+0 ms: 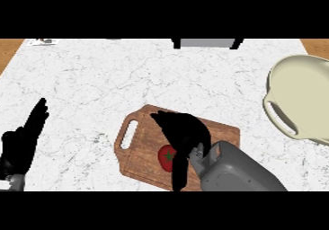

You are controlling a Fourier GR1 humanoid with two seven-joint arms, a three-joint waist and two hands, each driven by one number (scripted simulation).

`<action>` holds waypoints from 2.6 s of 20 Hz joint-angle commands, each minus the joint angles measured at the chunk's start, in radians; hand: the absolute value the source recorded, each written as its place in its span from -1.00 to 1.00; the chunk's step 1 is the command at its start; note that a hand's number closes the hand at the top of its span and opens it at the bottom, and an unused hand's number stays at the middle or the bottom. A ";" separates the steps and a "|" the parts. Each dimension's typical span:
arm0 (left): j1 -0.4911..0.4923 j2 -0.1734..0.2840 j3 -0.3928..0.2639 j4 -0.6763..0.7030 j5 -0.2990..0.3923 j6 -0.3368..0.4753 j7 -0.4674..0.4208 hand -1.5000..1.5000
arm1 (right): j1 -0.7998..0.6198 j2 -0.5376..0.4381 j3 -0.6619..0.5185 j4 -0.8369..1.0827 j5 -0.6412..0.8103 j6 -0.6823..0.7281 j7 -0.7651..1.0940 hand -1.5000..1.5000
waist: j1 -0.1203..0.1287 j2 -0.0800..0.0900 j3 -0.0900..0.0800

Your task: Pick the tomato from the cutting board and place it in the pot

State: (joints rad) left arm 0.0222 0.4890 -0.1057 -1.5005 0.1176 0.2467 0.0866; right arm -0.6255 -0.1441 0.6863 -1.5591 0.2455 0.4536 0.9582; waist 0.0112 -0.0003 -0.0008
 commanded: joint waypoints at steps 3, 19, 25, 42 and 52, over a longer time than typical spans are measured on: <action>0.032 0.004 0.032 -0.041 0.003 -0.020 0.028 0.00 | 0.007 0.076 0.056 0.061 0.068 0.053 0.128 -1.00 | -0.006 -0.002 0.001; -0.050 -0.054 0.082 0.025 -0.064 -0.080 0.044 0.00 | 0.029 0.142 0.008 0.244 0.215 0.077 0.016 -1.00 | -0.012 0.000 0.001; 0.000 -0.071 0.116 -0.016 -0.071 -0.119 0.034 0.00 | 0.030 0.144 0.066 0.309 0.217 0.005 -0.006 -1.00 | -0.004 0.000 0.001; 0.004 -0.097 0.203 -0.034 -0.118 -0.190 0.057 0.00 | 0.019 0.144 0.086 0.405 0.292 -0.024 -0.201 1.00 | -0.006 0.000 0.001; 0.037 -0.131 0.156 -0.050 -0.158 -0.147 0.011 0.00 | -0.117 -0.093 -0.370 0.671 0.318 -0.374 -0.119 1.00 | 0.005 0.005 0.001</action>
State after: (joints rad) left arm 0.0345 0.3619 0.0542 -1.5342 -0.0262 0.0963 0.1093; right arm -0.7247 -0.1741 0.4018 -0.9719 0.5400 0.1622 0.8538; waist 0.0084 0.0058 0.0008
